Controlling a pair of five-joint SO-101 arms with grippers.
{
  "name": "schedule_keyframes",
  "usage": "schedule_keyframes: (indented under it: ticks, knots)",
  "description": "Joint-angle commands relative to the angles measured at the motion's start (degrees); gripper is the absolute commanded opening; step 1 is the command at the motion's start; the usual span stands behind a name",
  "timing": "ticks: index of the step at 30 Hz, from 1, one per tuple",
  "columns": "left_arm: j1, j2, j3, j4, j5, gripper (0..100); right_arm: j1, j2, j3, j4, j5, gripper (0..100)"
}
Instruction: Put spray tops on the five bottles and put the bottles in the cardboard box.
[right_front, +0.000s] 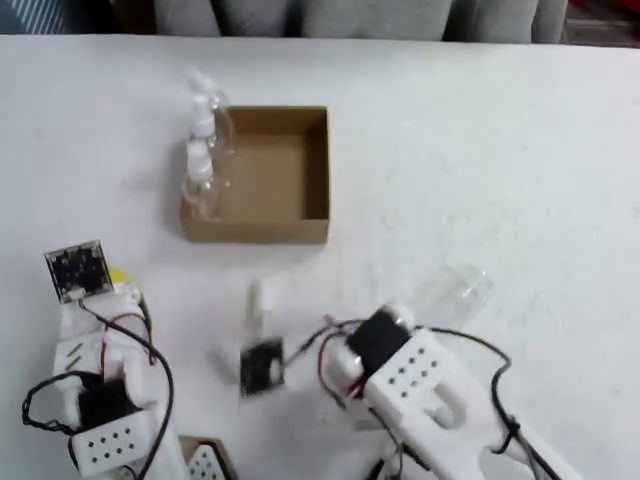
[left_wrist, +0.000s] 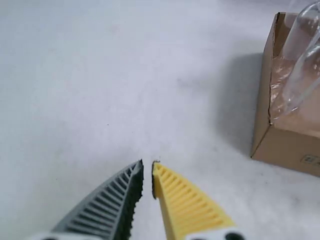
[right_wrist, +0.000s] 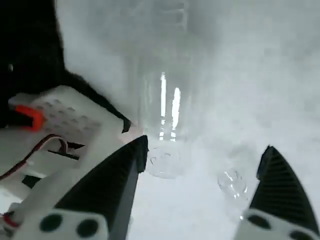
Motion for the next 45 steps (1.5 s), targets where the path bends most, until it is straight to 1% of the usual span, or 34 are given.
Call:
schedule_keyframes:
  ticks: [1, 3, 6, 9, 14, 23, 28, 29, 31, 35, 37, 38, 40, 42, 45]
  knots:
    - [0.66, -1.01, -2.20, -1.93, 0.35, 5, -6.46, 0.22, 1.58, -0.40, 2.90, 31.2]
    - [0.66, -1.01, -2.20, -1.93, 0.35, 5, -8.92, 0.57, 3.34, -3.30, 0.79, 31.3]
    - [0.66, -1.01, -2.20, -1.93, 0.35, 5, -13.05, 0.57, 8.09, -10.86, -5.63, 31.4]
    - [0.66, -1.01, -2.11, -2.81, 0.35, 5, -16.48, 0.57, 12.04, -16.84, -9.41, 31.4]
    - [0.66, -1.01, -2.02, -3.25, 0.35, 5, -16.75, 0.66, 12.57, -17.27, -10.46, 31.4]
    - [0.57, -1.01, -2.02, -3.25, 0.35, 5, -4.88, 0.75, 15.47, -21.23, -10.37, 31.3]
    - [0.57, -1.01, -2.02, -3.16, 0.35, 5, -0.92, 0.75, 15.65, -21.32, -10.20, 30.9]
    - [0.57, -1.01, -2.02, -3.16, 0.35, 5, -0.13, 0.75, 15.74, -21.32, -9.93, 29.4]
    - [0.57, -1.01, -2.02, -3.08, 0.35, 5, 1.54, 0.75, 15.56, -21.32, -9.93, 22.4]
    - [0.57, -1.01, -2.02, -3.08, 0.35, 5, 5.67, 0.66, 15.56, -25.71, -10.37, 0.2]
    - [0.57, -1.01, -2.02, -3.08, 0.35, 5, 9.98, 0.66, 15.65, -27.47, -10.46, 4.6]
    - [0.57, -1.01, -2.02, -3.08, 0.35, 5, 11.91, 0.66, 15.38, -27.82, -10.46, 4.5]
    - [0.57, -1.01, -1.93, -3.08, 0.35, 5, 14.81, 0.04, 14.95, -28.18, -10.46, 1.3]
    - [0.57, -1.01, -1.93, -3.08, 0.35, 5, 17.27, 0.04, 13.10, -26.42, -10.46, 2.0]
    - [0.57, -1.01, -1.93, -3.08, 0.35, 5, 20.79, 0.04, 9.23, -21.14, -10.46, 1.5]
